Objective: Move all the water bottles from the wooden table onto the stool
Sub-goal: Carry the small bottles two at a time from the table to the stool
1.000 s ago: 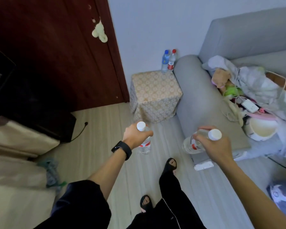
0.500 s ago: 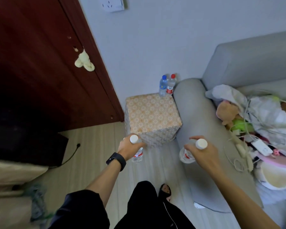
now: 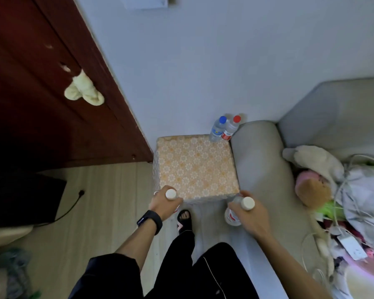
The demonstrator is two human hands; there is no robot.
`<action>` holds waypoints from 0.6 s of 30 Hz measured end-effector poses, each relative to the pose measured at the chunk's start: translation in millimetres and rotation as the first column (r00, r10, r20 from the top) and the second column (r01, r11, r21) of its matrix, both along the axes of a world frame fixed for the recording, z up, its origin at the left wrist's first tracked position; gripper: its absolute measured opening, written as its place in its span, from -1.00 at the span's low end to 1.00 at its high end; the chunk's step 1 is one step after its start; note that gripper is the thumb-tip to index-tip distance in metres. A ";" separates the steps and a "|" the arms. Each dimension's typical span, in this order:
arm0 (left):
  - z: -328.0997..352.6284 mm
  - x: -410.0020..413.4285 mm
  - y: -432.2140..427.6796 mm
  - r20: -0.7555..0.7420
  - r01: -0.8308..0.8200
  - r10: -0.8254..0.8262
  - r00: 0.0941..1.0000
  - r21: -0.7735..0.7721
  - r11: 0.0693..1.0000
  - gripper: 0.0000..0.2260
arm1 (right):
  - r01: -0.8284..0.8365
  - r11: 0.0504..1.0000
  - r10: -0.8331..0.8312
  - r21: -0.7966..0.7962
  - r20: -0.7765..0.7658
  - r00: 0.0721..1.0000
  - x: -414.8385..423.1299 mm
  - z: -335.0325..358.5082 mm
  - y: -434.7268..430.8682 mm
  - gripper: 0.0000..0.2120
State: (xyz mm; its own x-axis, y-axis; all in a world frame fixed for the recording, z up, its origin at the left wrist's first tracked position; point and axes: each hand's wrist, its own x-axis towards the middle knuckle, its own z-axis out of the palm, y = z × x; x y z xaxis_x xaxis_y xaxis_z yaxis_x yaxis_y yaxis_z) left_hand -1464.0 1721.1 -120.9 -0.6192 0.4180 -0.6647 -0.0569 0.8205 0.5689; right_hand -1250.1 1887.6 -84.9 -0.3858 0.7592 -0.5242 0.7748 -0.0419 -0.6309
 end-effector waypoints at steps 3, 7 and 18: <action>-13.2 -14.4 28.5 0.000 -0.025 0.025 1.000 -0.028 0.999 -0.72 | 0.044 0.997 -0.043 -0.056 0.022 0.999 -20.0 -17.2 27.6 -0.33; -40.3 -25.6 60.0 0.049 -0.044 0.045 0.998 -0.025 0.999 -0.61 | 0.018 0.994 -0.009 -0.109 0.082 0.997 -43.0 -44.3 63.4 -0.51; -106.4 -28.8 146.6 0.017 -0.016 0.015 1.000 0.075 0.997 -0.63 | 0.020 0.990 -0.004 -0.142 0.109 0.994 -88.5 -131.1 143.1 -0.42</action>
